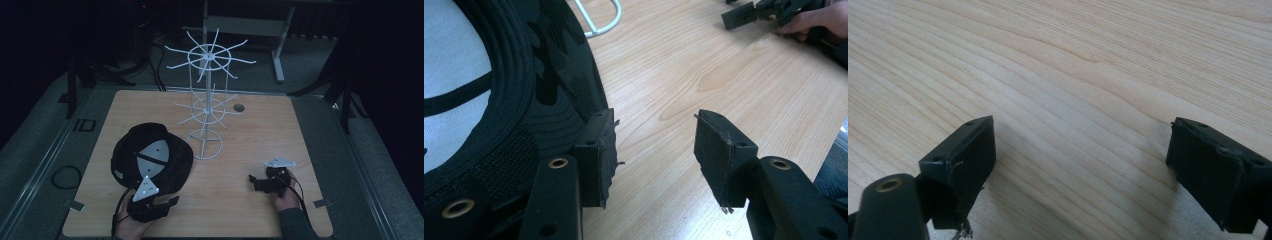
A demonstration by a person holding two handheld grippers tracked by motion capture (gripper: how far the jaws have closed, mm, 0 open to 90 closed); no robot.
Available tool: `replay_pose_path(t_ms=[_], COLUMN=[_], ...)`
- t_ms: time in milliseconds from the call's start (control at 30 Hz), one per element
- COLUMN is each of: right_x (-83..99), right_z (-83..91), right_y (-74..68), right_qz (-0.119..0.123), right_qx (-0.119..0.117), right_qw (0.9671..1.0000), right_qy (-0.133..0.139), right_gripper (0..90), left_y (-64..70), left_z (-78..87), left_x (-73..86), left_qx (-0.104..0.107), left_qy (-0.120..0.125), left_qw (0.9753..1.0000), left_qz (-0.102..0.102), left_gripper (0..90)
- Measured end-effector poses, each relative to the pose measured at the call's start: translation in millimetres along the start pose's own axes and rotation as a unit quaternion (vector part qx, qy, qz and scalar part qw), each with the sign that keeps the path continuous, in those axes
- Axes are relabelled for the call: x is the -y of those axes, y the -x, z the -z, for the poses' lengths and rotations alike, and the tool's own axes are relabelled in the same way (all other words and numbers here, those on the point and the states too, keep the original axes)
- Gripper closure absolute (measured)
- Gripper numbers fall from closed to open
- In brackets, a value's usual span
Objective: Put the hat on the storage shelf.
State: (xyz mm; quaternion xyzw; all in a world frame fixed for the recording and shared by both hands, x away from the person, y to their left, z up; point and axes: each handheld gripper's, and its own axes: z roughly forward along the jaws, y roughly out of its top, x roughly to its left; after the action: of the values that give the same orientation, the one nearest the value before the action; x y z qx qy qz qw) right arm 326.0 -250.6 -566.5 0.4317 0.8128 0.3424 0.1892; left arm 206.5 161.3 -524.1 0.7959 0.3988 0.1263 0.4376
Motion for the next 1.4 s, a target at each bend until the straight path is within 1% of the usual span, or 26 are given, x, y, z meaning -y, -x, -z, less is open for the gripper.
replay_pose_path(t_ms=[267,400,533,567,800,933,1000,1100,1167,1200,1300,1400], right_x=[0.0,0.0,0.0,0.0,0.0,0.0,0.0,0.0,0.0,0.0,0.0,0.0], right_z=[0.0,0.0,0.0,0.0,0.0,0.0,0.0,0.0,0.0,0.0,0.0,0.0], right_y=[0.0,0.0,0.0,0.0,0.0,0.0,0.0,0.0,0.0,0.0,0.0,0.0], right_qz=[0.000,0.000,0.000,0.000,0.000,0.000,0.000,0.000,0.000,0.000,0.000,0.000], right_qx=[0.000,0.000,0.000,0.000,0.000,0.000,0.000,0.000,0.000,0.000,0.000,0.000], right_qw=[1.0000,1.0000,1.0000,1.0000,1.0000,1.0000,1.0000,1.0000,1.0000,1.0000,1.0000,1.0000], right_qy=[0.000,0.000,0.000,0.000,0.000,0.000,0.000,0.000,0.000,0.000,0.000,0.000], right_gripper=[12.3,12.3,12.3,12.3,12.3,12.3,12.3,12.3,12.3,12.3,12.3,12.3], left_y=[0.3,-2.7,-4.8,-5.2,-4.4,-5.2,-5.3,-5.5,-6.3,-7.4,-8.7,-9.9], left_z=[0.7,-1.1,-2.4,-2.4,-4.3,-1.9,-1.1,-4.0,-5.4,-7.1,-8.8,-10.5], left_x=[2.0,6.1,7.5,8.0,13.7,17.8,21.1,24.3,24.6,25.0,25.5,25.0], left_qx=[-0.002,-0.013,-0.023,-0.025,-0.034,-0.039,-0.040,-0.046,-0.049,-0.051,-0.056,-0.058], left_qy=[-0.002,-0.010,-0.013,-0.015,-0.025,-0.030,-0.032,-0.038,-0.041,-0.043,-0.048,-0.047], left_qw=[1.0000,0.9998,0.9996,0.9995,0.9990,0.9987,0.9985,0.9980,0.9977,0.9975,0.9969,0.9968], left_qz=[0.000,0.008,0.011,0.009,0.015,0.015,0.019,0.022,0.020,0.024,0.025,0.029], left_gripper=[51.4,51.4,51.5,52.0,52.2,52.4,52.7,52.7,52.6,52.7,52.7,51.6])
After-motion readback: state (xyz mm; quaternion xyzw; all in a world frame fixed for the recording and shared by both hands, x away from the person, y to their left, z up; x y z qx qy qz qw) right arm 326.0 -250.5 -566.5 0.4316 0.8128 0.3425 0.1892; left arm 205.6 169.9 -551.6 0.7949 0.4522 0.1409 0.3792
